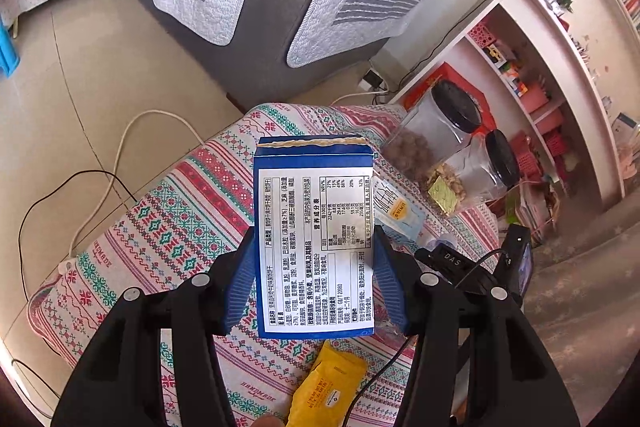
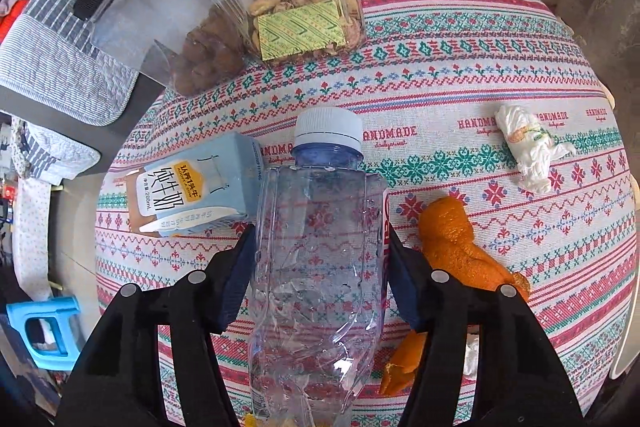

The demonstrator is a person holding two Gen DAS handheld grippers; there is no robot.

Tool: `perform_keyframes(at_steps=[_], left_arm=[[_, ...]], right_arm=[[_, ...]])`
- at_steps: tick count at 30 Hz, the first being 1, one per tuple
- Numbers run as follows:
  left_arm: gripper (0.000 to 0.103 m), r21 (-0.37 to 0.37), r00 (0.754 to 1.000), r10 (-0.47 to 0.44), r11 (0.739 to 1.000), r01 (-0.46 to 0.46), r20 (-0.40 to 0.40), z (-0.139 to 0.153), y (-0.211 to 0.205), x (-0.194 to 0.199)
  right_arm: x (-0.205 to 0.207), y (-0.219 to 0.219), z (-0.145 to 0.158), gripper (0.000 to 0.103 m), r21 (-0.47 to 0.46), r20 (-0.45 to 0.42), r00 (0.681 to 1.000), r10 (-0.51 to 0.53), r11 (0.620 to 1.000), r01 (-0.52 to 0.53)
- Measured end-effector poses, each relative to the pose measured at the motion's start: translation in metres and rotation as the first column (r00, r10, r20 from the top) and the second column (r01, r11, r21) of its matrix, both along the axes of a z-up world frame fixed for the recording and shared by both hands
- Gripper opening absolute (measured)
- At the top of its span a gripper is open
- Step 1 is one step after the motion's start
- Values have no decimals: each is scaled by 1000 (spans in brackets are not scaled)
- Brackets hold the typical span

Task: Collect trash
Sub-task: 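Drop the plastic bottle into the bin with the right tool while the left tool drops the card box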

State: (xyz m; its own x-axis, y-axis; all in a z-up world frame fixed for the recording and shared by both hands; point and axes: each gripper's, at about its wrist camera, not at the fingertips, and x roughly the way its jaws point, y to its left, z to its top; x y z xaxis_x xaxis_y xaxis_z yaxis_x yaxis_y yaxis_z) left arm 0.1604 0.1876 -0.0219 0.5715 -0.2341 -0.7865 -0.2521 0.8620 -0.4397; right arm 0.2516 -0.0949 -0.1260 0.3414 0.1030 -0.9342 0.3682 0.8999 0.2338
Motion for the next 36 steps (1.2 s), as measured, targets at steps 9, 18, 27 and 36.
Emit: perform_keyframes(at_steps=[9, 18, 27, 36], left_arm=[[55, 16, 1000, -12, 1000, 11, 18, 4, -8, -1], [55, 37, 999, -27, 999, 26, 24, 5, -19, -4], [55, 73, 998, -59, 996, 57, 21, 4, -37, -6], [55, 128, 993, -116, 985, 112, 24, 0, -70, -9]], right_arm=[[-27, -24, 50, 58, -55, 104, 995, -9, 998, 15], [-52, -72, 95, 58, -106, 194, 979, -66, 990, 88], [-102, -136, 124, 58, -172, 285, 945, -159, 962, 214], [-187, -219, 144, 59, -303, 411, 871, -271, 860, 410]])
